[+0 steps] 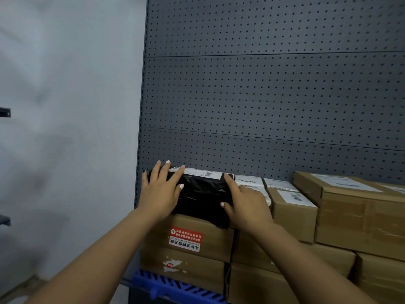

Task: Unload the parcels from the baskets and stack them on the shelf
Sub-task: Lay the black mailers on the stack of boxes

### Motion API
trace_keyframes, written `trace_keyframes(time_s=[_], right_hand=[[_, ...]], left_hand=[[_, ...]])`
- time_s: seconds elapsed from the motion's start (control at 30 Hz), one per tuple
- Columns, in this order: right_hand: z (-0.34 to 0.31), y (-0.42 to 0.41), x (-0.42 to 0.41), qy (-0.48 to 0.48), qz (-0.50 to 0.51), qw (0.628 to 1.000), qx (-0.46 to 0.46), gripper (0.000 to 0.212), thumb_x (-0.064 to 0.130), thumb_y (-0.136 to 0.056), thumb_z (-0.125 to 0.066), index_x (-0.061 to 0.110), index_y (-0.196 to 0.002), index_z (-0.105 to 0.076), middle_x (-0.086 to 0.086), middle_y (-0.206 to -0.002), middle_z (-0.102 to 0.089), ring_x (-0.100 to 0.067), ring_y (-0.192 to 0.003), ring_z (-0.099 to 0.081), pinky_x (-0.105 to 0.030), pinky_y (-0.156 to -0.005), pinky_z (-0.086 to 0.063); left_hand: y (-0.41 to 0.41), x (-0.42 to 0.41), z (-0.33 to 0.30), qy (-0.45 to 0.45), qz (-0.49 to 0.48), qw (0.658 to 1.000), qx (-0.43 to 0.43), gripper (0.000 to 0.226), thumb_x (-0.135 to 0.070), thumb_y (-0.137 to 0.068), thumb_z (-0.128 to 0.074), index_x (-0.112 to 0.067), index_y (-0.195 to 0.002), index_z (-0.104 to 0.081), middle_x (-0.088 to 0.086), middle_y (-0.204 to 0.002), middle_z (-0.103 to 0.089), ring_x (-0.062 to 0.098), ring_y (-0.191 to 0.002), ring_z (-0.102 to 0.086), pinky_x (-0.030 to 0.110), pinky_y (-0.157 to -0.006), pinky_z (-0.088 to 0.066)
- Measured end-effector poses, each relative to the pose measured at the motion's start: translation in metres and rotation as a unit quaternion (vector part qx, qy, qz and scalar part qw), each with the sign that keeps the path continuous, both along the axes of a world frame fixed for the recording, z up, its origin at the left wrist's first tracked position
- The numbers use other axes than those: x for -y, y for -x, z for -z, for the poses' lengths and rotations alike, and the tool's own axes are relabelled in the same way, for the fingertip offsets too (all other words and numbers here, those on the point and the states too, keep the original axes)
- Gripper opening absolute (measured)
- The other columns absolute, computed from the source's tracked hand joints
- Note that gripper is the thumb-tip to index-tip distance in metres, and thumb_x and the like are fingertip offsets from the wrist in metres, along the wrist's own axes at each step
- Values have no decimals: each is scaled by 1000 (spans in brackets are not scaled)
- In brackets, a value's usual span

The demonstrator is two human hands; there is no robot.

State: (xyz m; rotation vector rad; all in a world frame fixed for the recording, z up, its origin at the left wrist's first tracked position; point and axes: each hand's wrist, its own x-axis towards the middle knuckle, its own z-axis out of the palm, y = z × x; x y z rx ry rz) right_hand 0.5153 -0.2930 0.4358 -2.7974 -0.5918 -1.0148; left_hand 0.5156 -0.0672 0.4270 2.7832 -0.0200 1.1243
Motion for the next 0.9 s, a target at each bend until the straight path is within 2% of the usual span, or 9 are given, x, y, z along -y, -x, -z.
trace_keyframes(time_s=[0.13, 0.27, 0.33, 0.47, 0.57, 0.7, 0.8, 0.9], right_hand=[[-1, 1, 0, -11, 0, 1000, -11, 81, 43, -93, -52, 22, -152, -1, -6, -114, -61, -26, -103, -57, -36, -89, -44], [-3, 3, 2, -2, -2, 999, -32, 88, 43, -90, -56, 21, -152, 3, -7, -117, -60, -27, -107, -56, -36, -92, -44], [-1, 4, 3, 4, 3, 1000, -30, 85, 41, -91, -54, 20, -152, 1, -7, -116, -60, -27, -106, -56, -36, -92, -43], [-2, 4, 3, 2, 9, 1000, -25, 77, 38, -95, -50, 17, -152, -4, -6, -113, -62, -26, -103, -56, -35, -88, -42], [-1, 6, 2, 26, 19, 999, -23, 77, 39, -96, -49, 15, -152, -2, -6, -121, -58, -25, -112, -53, -37, -96, -38], [6, 5, 2, 26, 28, 999, -39, 85, 49, -92, -48, 18, -153, 4, -6, -134, -50, -26, -126, -43, -41, -110, -27], [7, 6, 5, 21, 16, 999, -47, 90, 55, -90, -47, 20, -153, 7, -7, -139, -45, -26, -131, -37, -42, -113, -21], [6, 12, 13, 33, -1, 998, -58, 93, 53, -90, -48, 21, -152, 14, -6, -154, -27, -25, -144, -18, -43, -118, -10]], left_hand=[[-3, 10, 3, 9, -14, 1000, -12, 58, -48, -101, -26, -35, -152, -3, 5, -161, -4, 26, -147, 5, 49, -119, -5], [-6, 19, 6, 5, -15, 999, -33, 93, -76, -83, -34, -27, -152, 6, 8, -161, 2, 27, -147, 9, 48, -117, -3], [-9, 24, 7, -8, -18, 999, -28, 101, -77, -81, -38, -23, -152, 8, 10, -160, 3, 27, -147, 9, 48, -117, -4], [-14, 33, 8, -12, -6, 1000, -7, 93, -69, -87, -40, -21, -153, 5, 11, -160, 1, 28, -147, 6, 47, -118, -8], [-13, 34, 10, -18, 1, 1000, -1, 88, -66, -88, -39, -22, -153, 2, 9, -160, -1, 27, -147, 5, 46, -118, -8], [-1, 33, 14, -14, 24, 1000, 10, 85, -64, -90, -39, -23, -153, 0, 9, -160, 0, 25, -147, 6, 45, -118, -5], [14, 32, 19, -12, 46, 999, 12, 83, -62, -91, -39, -23, -153, -1, 9, -160, -2, 24, -147, 4, 44, -118, -5], [32, 29, 24, -10, 59, 998, -5, 84, -66, -90, -37, -24, -153, -1, 8, -161, -2, 24, -147, 2, 44, -119, -5]])
